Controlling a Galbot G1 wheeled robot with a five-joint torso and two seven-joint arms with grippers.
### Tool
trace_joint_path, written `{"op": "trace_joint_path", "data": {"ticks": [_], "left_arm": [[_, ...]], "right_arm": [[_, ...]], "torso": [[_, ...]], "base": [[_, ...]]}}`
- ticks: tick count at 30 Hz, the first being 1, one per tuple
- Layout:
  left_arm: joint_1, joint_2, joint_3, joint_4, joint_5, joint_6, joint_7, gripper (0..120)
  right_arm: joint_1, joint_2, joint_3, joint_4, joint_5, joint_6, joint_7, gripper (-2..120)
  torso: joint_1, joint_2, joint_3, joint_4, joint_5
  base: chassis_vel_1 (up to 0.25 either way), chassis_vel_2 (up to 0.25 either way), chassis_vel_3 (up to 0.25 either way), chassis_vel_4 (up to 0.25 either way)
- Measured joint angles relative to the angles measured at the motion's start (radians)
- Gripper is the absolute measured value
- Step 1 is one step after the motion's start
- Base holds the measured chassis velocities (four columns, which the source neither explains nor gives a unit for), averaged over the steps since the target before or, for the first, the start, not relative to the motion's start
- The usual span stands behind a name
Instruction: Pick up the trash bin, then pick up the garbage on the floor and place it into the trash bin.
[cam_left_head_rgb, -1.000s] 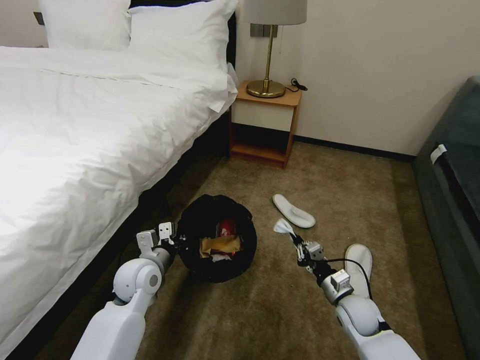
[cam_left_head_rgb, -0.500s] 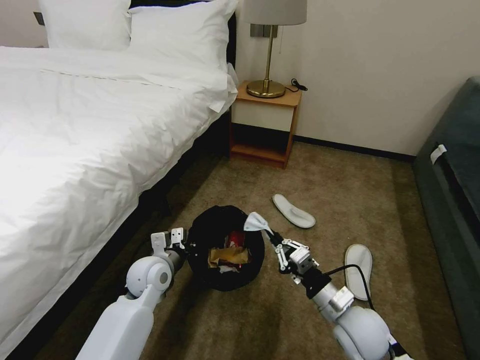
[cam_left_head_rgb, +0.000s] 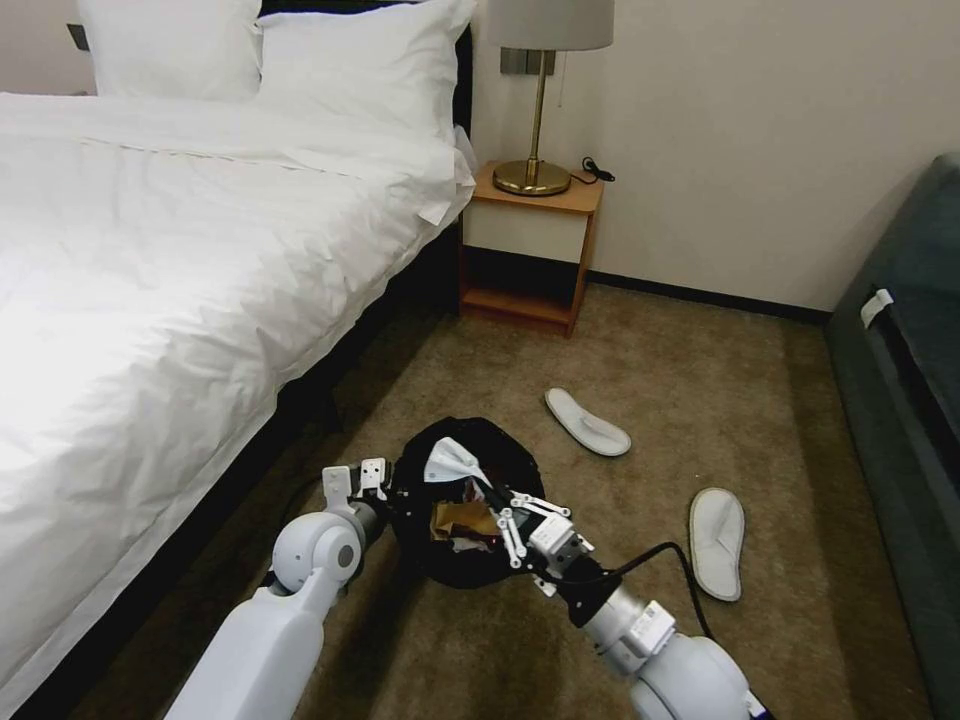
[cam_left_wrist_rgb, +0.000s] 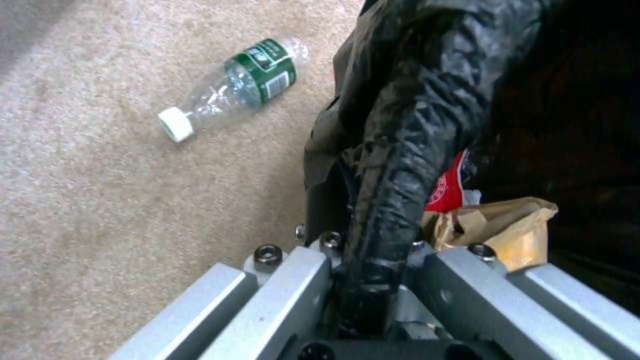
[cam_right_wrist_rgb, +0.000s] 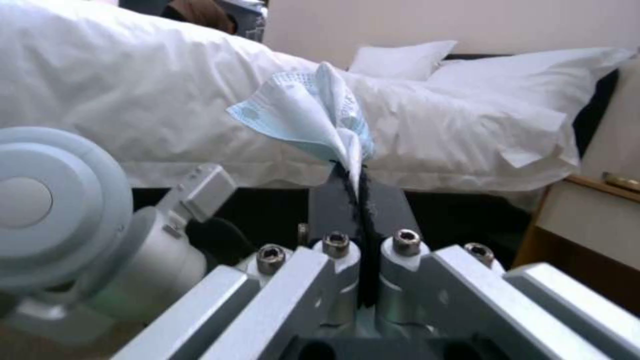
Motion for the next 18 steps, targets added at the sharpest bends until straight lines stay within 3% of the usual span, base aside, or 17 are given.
{"op": "trace_joint_path", "data": {"ticks": [18], "left_arm": [[0.038,-0.009,-0.010,-0.101,-0.022,0.018,-0.016,0]], "right_arm": [[0.040,0.029,-0.030,-0.106,0.000,0.023,0.001,0]], "torso": [[0.000,0.000,0.000,0.0001,0.0000]], "base": [[0.000,0.000,0.000,0.000]]}}
